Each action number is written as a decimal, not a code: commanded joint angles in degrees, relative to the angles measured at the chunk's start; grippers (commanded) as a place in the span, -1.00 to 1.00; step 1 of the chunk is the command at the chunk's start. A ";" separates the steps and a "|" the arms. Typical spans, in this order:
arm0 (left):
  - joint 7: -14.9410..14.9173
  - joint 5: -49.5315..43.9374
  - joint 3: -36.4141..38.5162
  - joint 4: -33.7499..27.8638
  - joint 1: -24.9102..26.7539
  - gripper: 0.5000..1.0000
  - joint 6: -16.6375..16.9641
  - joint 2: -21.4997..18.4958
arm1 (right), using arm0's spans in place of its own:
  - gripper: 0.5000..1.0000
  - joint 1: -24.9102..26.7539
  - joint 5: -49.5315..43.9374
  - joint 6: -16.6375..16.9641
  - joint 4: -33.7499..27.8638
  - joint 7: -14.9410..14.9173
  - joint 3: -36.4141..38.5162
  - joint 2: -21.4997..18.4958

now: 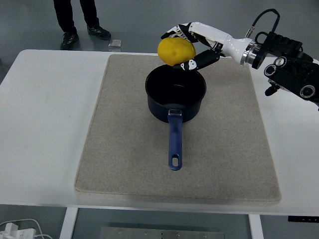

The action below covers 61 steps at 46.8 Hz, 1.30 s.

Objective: Put the potato in the blue pot

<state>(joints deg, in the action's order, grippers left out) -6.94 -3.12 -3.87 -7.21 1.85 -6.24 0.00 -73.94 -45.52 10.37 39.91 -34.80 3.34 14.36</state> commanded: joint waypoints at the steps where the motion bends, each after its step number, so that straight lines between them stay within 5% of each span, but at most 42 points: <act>1: 0.00 0.04 0.00 0.00 0.00 1.00 0.00 0.00 | -1.00 0.20 0.17 0.00 -0.01 0.09 0.26 0.05; 3: 0.00 0.04 0.00 0.00 0.00 1.00 0.00 0.00 | -0.85 0.28 0.26 -0.09 -0.01 0.18 0.87 0.23; 5: 0.00 0.04 0.00 0.00 0.00 1.00 0.00 0.00 | 0.28 0.37 0.44 -0.44 -0.01 0.26 1.40 0.41; 9: 0.00 -0.05 0.00 0.00 0.00 1.00 0.00 0.00 | 0.67 0.37 0.44 -1.14 -0.01 0.26 1.32 0.32; 61: 0.00 0.04 0.00 0.00 0.00 1.00 0.00 0.00 | 0.69 4.68 0.35 -2.37 -0.01 0.35 0.44 -0.03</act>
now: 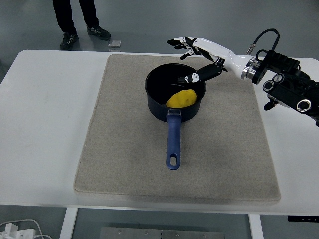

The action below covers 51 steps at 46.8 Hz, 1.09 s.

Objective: Put the potato in the blue pot

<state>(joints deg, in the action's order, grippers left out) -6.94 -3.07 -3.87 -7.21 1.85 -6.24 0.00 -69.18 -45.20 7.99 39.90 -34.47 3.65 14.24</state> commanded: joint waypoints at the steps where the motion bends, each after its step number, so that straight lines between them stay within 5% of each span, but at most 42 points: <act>1: 0.00 0.00 0.00 0.00 0.00 1.00 0.00 0.00 | 0.69 -0.16 0.11 0.00 0.00 0.02 0.13 0.00; 18: 0.00 -0.09 0.00 0.00 0.00 1.00 0.00 0.00 | 0.69 0.98 1.77 -2.89 -0.26 0.02 1.10 1.14; 38: 0.00 0.00 0.00 0.00 0.00 1.00 0.00 0.00 | 0.69 5.02 36.22 3.08 -5.88 0.28 0.83 4.13; 51: 0.00 -0.09 0.00 0.00 0.00 1.00 0.00 0.00 | 0.69 8.63 53.27 6.25 -10.37 8.37 1.18 4.04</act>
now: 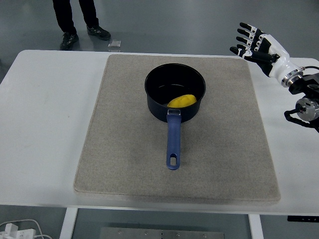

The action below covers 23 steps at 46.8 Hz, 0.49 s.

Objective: Put the potato in the blue pot

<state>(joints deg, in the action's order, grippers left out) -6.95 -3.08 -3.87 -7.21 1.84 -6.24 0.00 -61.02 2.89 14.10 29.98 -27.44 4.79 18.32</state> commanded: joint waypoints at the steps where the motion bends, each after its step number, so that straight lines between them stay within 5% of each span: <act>1: 0.00 0.00 0.00 0.00 0.00 1.00 0.00 0.00 | 0.69 0.64 6.76 0.14 -0.45 1.78 -0.05 0.05; 9: 0.00 -0.09 0.00 0.00 0.00 1.00 0.00 0.00 | 0.69 0.64 16.52 0.23 -0.54 4.15 -0.05 0.14; 23: 0.00 0.00 0.00 0.00 0.00 1.00 0.00 0.00 | 0.69 1.25 18.99 1.46 -0.54 5.12 0.39 -0.12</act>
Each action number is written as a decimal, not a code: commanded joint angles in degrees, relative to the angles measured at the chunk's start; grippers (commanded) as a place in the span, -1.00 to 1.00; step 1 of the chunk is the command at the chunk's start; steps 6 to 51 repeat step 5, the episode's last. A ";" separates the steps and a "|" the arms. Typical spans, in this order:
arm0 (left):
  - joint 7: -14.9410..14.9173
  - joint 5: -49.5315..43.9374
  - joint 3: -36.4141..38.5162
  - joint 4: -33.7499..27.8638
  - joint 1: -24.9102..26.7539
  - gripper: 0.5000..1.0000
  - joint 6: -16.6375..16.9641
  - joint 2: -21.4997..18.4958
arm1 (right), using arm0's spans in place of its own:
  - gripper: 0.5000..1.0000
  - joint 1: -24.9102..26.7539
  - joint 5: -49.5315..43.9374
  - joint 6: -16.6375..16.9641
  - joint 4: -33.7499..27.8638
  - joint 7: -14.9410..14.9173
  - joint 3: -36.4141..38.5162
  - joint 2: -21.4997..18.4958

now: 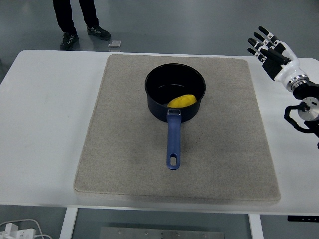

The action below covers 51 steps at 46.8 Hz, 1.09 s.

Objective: Put the potato in the blue pot

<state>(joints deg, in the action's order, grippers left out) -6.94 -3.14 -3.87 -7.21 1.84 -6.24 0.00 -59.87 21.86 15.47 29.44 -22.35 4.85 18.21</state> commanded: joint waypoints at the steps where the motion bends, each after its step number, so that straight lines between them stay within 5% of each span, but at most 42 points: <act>1: 0.00 0.07 0.00 0.00 0.00 1.00 0.00 0.00 | 0.69 0.10 0.02 0.09 0.01 0.02 0.51 -0.01; 51: 0.00 -0.02 0.00 0.00 0.00 1.00 0.00 0.00 | 0.69 0.19 -0.59 0.09 0.01 0.02 1.30 0.16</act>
